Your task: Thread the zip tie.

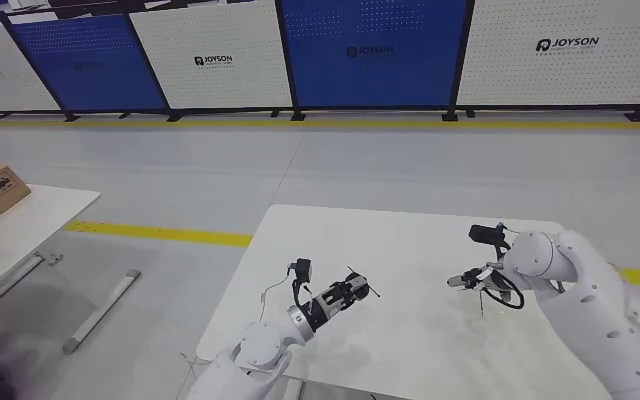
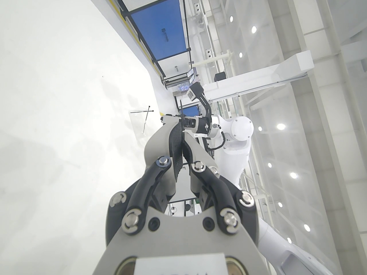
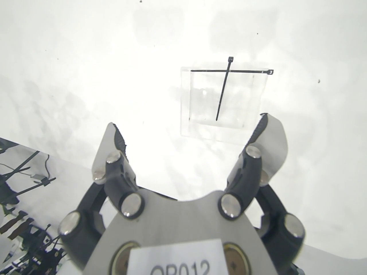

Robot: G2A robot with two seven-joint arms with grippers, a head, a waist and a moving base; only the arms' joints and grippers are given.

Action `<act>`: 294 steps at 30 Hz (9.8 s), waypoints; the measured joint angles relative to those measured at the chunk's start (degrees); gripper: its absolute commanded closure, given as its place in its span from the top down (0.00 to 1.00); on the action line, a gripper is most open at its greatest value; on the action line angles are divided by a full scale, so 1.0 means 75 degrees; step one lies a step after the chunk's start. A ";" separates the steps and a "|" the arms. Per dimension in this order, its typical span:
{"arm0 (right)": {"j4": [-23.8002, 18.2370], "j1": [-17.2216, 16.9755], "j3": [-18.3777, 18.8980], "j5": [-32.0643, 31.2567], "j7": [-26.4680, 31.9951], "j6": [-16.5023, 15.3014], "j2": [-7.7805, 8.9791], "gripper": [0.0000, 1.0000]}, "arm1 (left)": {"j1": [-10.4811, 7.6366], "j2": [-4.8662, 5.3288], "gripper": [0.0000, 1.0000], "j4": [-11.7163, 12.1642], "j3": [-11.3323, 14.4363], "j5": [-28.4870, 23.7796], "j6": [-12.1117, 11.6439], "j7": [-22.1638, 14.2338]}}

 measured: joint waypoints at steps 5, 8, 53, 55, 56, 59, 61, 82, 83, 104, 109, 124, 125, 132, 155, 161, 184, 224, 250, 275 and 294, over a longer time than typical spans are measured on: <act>0.0055 -0.0129 0.0104 0.0081 -0.0207 -0.0292 0.0024 1.00 | 0.0000 0.0000 0.00 0.0000 0.0000 0.0000 0.0000 0.0000; -0.0030 -0.0244 0.0314 -0.0034 -0.0233 -0.0194 0.0101 1.00 | 0.0000 0.0000 0.00 0.0000 0.0000 0.0000 0.0000 0.0000; -0.0327 -0.0621 0.0589 -0.0771 -0.0144 -0.0826 0.0239 0.40 | 0.0000 0.0000 0.00 0.0000 0.0000 0.0000 0.0000 0.0000; -0.0312 -0.0617 0.0590 -0.0807 -0.0071 -0.0825 0.0239 0.40 | 0.0000 0.0000 0.00 0.0000 0.0000 0.0000 0.0000 0.0000; -0.0293 -0.0603 0.0579 -0.0845 -0.0029 -0.0796 0.0238 0.40 | 0.0000 0.0000 0.00 0.0000 0.0000 0.0000 0.0000 0.0000; -0.0224 -0.0542 0.0501 -0.0900 0.0005 -0.0631 0.0216 0.43 | 0.0000 0.0000 0.00 0.0000 0.0000 0.0000 0.0000 0.0000; -0.0119 -0.0474 0.0428 -0.0852 0.0001 -0.0589 0.0201 0.42 | 0.0000 0.0000 0.00 0.0000 0.0000 0.0000 0.0000 0.0000; 0.1825 0.0852 -0.1010 -0.0009 0.0000 -0.0704 -0.0226 0.27 | 0.0000 0.0000 0.00 0.0000 0.0000 0.0000 0.0000 0.0000; 0.1920 0.0907 -0.1079 0.0015 0.0000 -0.0725 -0.0259 0.26 | 0.0000 0.0000 0.00 0.0000 0.0000 0.0000 0.0000 0.0000; 0.3879 0.1756 -0.2064 0.0366 -0.0080 -0.1200 -0.1111 0.31 | 0.0000 0.0000 0.00 0.0000 0.0000 0.0000 0.0000 0.0000; 0.4211 0.1854 -0.2160 0.0390 -0.0140 -0.1260 -0.1286 0.28 | 0.0000 0.0000 0.00 0.0000 0.0000 0.0000 0.0000 0.0000; 0.5327 0.2183 -0.2371 0.0455 -0.0193 -0.1606 -0.1788 0.22 | 0.0000 0.0000 0.00 0.0000 0.0000 0.0000 0.0000 0.0000; 0.5388 0.2201 -0.2384 0.0450 -0.0192 -0.1618 -0.1818 0.21 | 0.0000 0.0000 0.00 0.0000 0.0000 0.0000 0.0000 0.0000; 0.5808 0.2330 -0.2457 0.0417 -0.0207 -0.1729 -0.2033 0.22 | 0.0000 0.0000 0.00 0.0000 0.0000 0.0000 0.0000 0.0000; 0.6668 0.2600 -0.2547 0.0170 -0.0406 -0.1953 -0.2537 0.00 | 0.0000 0.0000 0.00 0.0000 0.0000 0.0000 0.0000 0.0000; 0.6566 0.2572 -0.2485 0.0042 -0.0564 -0.2101 -0.2497 0.00 | 0.0000 0.0000 0.00 0.0000 0.0000 0.0000 0.0000 0.0000; 0.3845 0.1477 -0.1482 -0.0880 -0.0560 -0.1299 -0.1483 0.00 | 0.0000 0.0000 0.00 0.0000 0.0000 0.0000 0.0000 0.0000; -0.0702 -0.1565 0.2100 -0.0883 -0.2101 -0.1325 -0.0025 0.00 | 0.0000 0.0000 0.00 0.0000 0.0000 0.0000 0.0000 0.0000; -0.2525 -0.3279 0.3266 -0.0200 -0.2493 -0.2503 0.0267 0.00 | 0.0000 0.0000 0.00 0.0000 0.0000 0.0000 0.0000 0.0000; -0.3573 -0.4328 0.3309 -0.0080 -0.3495 -0.2712 0.0289 0.00 | -0.0015 -0.0002 0.00 -0.0017 0.0008 0.0071 -0.0011 0.0073; -0.3573 -0.4328 0.3309 -0.0080 -0.3495 -0.2712 0.0289 0.00 | -0.0114 -0.0253 0.00 0.0008 0.1017 0.3618 -0.0476 0.3840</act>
